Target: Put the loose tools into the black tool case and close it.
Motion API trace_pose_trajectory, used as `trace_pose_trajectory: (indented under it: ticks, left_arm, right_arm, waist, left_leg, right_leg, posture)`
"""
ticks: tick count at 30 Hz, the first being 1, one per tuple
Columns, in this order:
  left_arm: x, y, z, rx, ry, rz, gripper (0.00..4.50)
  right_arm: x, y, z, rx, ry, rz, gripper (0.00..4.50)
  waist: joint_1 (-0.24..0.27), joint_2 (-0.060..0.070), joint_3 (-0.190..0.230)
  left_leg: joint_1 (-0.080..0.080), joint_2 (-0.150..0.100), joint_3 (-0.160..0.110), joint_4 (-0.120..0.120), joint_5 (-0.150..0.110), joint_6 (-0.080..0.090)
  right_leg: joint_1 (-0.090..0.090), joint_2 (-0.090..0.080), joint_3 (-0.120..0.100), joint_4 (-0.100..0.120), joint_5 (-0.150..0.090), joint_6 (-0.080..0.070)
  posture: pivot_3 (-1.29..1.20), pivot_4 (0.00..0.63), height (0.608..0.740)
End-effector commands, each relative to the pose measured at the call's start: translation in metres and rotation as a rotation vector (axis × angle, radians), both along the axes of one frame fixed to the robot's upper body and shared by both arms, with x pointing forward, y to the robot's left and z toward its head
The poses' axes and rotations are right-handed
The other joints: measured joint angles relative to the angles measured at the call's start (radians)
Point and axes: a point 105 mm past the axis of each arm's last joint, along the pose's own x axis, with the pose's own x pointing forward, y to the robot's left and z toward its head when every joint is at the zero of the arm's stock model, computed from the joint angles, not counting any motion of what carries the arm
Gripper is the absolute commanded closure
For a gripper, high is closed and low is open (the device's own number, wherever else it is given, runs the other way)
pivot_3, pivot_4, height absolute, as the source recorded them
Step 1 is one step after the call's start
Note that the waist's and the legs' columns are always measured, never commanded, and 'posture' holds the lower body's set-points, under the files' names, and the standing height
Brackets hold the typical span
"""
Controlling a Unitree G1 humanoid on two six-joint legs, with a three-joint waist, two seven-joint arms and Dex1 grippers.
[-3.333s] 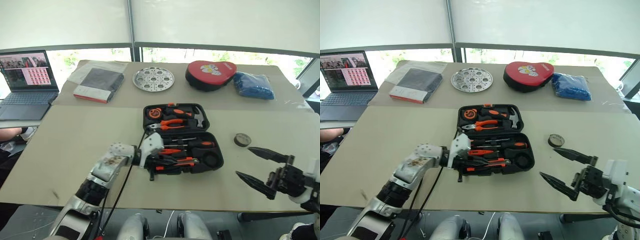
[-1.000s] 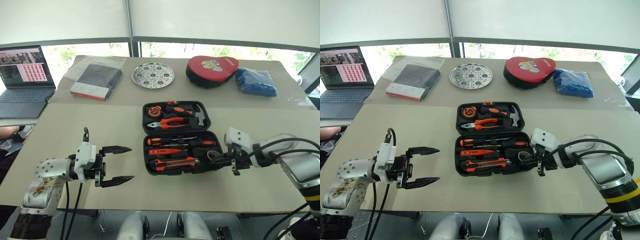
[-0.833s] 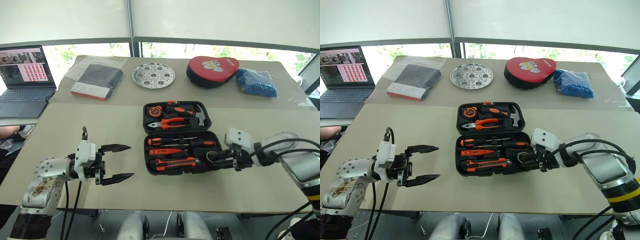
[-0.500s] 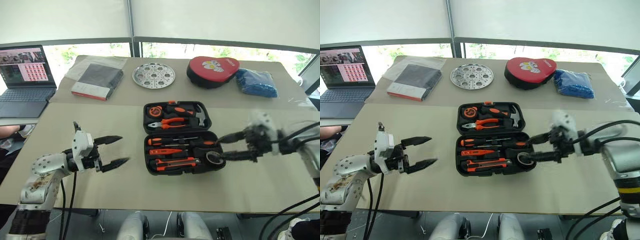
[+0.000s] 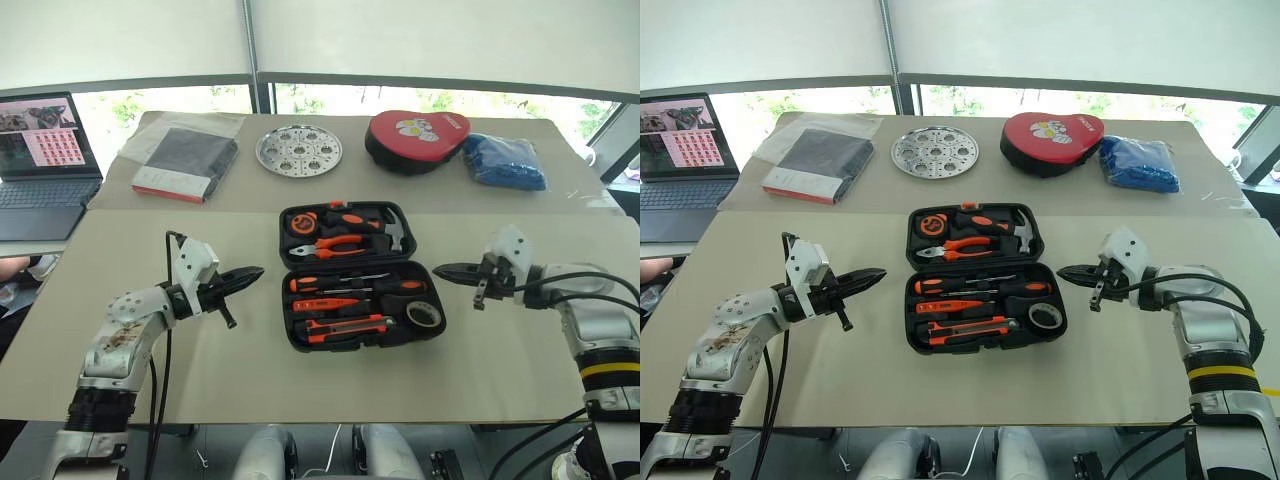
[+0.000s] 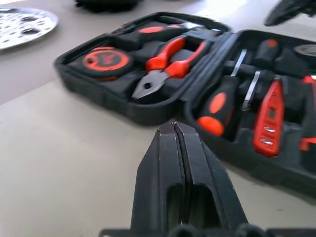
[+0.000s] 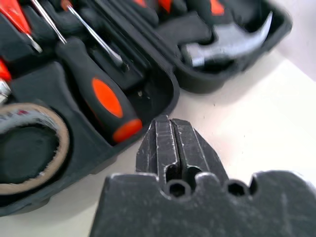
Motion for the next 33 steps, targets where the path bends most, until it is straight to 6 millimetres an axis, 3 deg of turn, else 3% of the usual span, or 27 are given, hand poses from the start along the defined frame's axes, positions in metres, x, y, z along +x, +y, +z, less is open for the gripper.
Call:
trace_pose_trajectory:
  ticks: [1, 6, 11, 20, 24, 28, 30, 33]
  left_arm:
    - [-0.016, -0.004, 0.014, 0.001, -0.066, -0.108, 4.50]
    - [-0.027, -0.013, 0.013, -0.011, -0.064, -0.185, 4.50]
    - [-0.030, -0.022, 0.009, -0.008, -0.052, -0.214, 4.50]
    - [-0.031, -0.019, 0.009, 0.004, -0.043, -0.211, 4.50]
    - [-0.029, -0.013, 0.008, 0.000, -0.029, -0.171, 4.50]
    - [-0.019, -0.005, 0.008, -0.024, -0.006, -0.088, 4.50]
    - [-0.012, -0.003, 0.007, -0.019, 0.009, -0.040, 4.50]
    - [0.005, 0.001, 0.003, -0.030, 0.069, 0.079, 4.50]
  right_arm:
    - [-0.022, 0.010, 0.028, 0.046, -0.032, 0.142, 4.43]
    - [-0.053, 0.027, 0.014, -0.011, 0.102, 0.246, 4.43]
    - [-0.062, 0.033, -0.021, -0.097, 0.178, 0.230, 4.43]
    - [-0.067, 0.038, -0.043, -0.161, 0.219, 0.249, 4.43]
    - [-0.056, 0.047, -0.013, 0.013, 0.145, 0.229, 4.43]
    - [-0.036, 0.028, 0.031, 0.178, 0.042, 0.124, 4.43]
    - [-0.032, 0.019, 0.037, 0.204, 0.031, 0.090, 4.43]
    - [-0.019, 0.000, 0.029, 0.186, 0.029, -0.037, 4.43]
  waist:
    - [0.000, 0.000, 0.000]
    - [0.009, 0.000, 0.000]
    - [0.012, 0.000, 0.000]
    - [0.013, 0.000, 0.000]
    - [0.012, -0.001, 0.000]
    - [0.012, 0.000, 0.000]
    - [0.013, 0.000, 0.000]
    - [0.021, 0.000, 0.000]
  left_leg:
    - [0.000, 0.000, 0.000, 0.000, 0.000, 0.000]
    - [0.001, 0.000, -0.001, 0.000, -0.001, 0.001]
    - [0.002, -0.001, -0.001, 0.000, -0.001, 0.002]
    - [0.002, -0.001, -0.001, 0.000, -0.001, 0.002]
    - [0.002, -0.001, -0.001, 0.000, -0.001, 0.002]
    - [0.002, 0.000, -0.001, 0.000, -0.001, 0.001]
    - [0.002, -0.001, -0.001, 0.001, -0.001, 0.001]
    - [0.002, -0.001, -0.002, 0.001, -0.001, 0.002]
  right_leg:
    - [0.000, 0.000, 0.000, 0.000, 0.000, 0.000]
    - [0.001, -0.002, 0.000, 0.000, 0.000, 0.000]
    - [0.001, -0.003, 0.000, 0.001, 0.001, -0.001]
    - [0.002, -0.002, 0.000, 0.001, 0.001, -0.001]
    - [0.002, -0.001, 0.000, 0.001, 0.001, -0.001]
    - [0.001, -0.001, 0.001, 0.001, 0.001, -0.001]
    - [0.001, -0.001, 0.001, 0.001, 0.001, -0.001]
    - [0.002, -0.001, -0.001, 0.000, 0.001, -0.001]
  posture:
    - [0.00, 0.150, 0.740]
    - [0.00, 0.150, 0.740]
    - [0.00, 0.150, 0.740]
    - [0.00, 0.150, 0.740]
    - [0.00, 0.150, 0.740]
    - [0.00, 0.150, 0.740]
    - [0.00, 0.150, 0.740]
    - [0.00, 0.150, 0.740]
